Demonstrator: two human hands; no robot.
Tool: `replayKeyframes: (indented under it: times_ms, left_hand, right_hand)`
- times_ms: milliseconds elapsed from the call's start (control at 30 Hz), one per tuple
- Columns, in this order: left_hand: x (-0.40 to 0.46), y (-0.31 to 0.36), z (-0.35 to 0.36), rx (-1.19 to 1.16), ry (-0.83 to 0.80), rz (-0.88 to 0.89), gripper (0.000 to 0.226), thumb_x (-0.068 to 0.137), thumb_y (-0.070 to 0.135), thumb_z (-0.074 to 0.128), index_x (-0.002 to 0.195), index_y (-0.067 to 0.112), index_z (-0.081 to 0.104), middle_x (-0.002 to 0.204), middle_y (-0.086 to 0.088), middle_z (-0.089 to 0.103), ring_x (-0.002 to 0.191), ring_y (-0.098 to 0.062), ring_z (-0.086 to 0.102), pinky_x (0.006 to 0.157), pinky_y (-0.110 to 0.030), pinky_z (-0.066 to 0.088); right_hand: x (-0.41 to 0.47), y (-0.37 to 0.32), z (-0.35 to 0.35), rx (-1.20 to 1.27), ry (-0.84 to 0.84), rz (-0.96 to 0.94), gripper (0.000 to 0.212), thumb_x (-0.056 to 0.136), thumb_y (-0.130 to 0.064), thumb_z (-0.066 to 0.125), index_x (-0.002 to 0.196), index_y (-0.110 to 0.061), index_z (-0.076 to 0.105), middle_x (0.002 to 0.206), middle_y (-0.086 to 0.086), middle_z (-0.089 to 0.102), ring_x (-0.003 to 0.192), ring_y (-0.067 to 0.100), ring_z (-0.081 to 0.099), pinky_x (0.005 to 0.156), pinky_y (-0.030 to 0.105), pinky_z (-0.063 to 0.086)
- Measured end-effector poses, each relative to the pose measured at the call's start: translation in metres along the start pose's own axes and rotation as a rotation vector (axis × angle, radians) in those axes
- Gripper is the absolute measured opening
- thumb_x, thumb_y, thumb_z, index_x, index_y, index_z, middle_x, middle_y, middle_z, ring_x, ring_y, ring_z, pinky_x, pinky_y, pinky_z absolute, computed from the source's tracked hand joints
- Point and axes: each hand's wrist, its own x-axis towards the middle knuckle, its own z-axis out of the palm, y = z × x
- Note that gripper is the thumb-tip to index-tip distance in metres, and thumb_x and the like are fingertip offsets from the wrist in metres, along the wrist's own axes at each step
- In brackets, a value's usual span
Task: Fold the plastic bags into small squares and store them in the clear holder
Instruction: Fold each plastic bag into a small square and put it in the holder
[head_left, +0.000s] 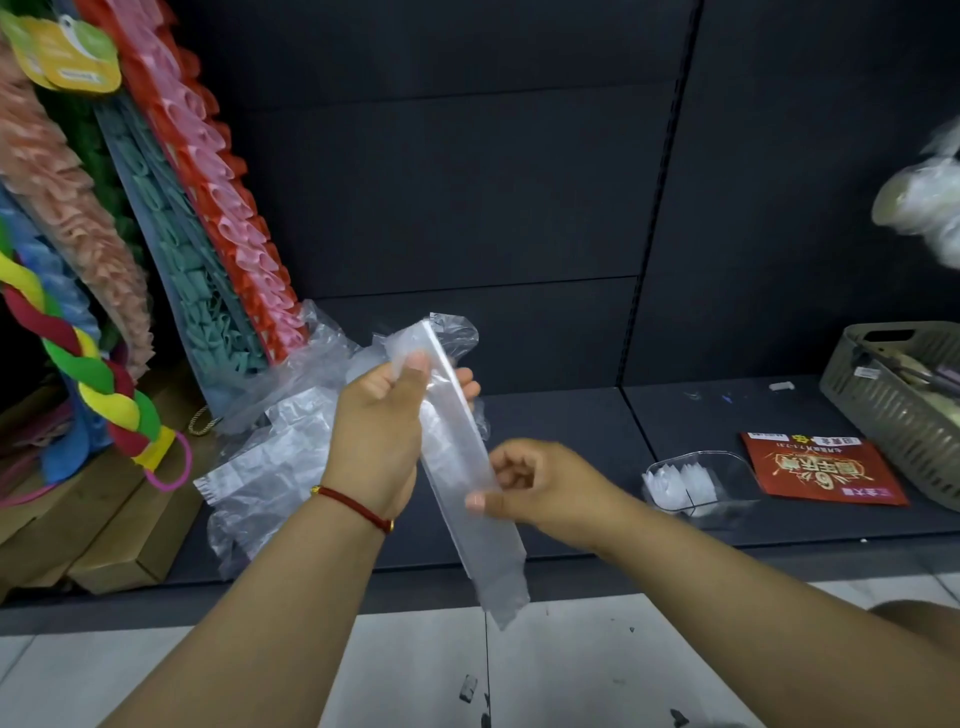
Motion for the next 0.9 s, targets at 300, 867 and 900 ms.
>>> replayKeyframes:
  times_ms: [300,867,900]
  left_hand:
    - [-0.007,-0.009,0.005,0.014,-0.244,-0.226,0.039,0.083,0.039,0.062,0.101,0.006,0.071,0.093,-0.011,0.075,0.081,-0.018,0.071,0.076,-0.03,0.058]
    - [-0.016,-0.024,0.009,0.071,-0.095,-0.145,0.013,0.091,0.012,0.064,0.093,0.004,0.074,0.105,-0.009,0.073,0.103,-0.022,0.067,0.091,-0.029,0.05]
    - [-0.016,-0.023,0.009,0.079,-0.087,-0.11,0.01,0.09,0.01,0.066,0.089,0.007,0.075,0.118,-0.004,0.068,0.111,-0.019,0.064,0.091,-0.024,0.048]
  right_hand:
    - [0.005,-0.009,-0.013,0.401,0.316,-0.078,0.017,0.086,-0.015,0.072,0.077,-0.001,0.066,0.077,0.012,0.064,0.073,0.018,0.057,0.08,0.034,0.051]
    - [0.004,-0.014,-0.021,0.343,0.329,-0.021,0.024,0.094,-0.023,0.061,0.087,-0.001,0.068,0.083,0.015,0.069,0.075,0.021,0.061,0.084,0.035,0.053]
    - [0.004,-0.016,-0.022,0.35,0.322,-0.03,0.027,0.095,-0.022,0.061,0.086,0.003,0.065,0.078,0.014,0.066,0.072,0.019,0.057,0.08,0.032,0.051]
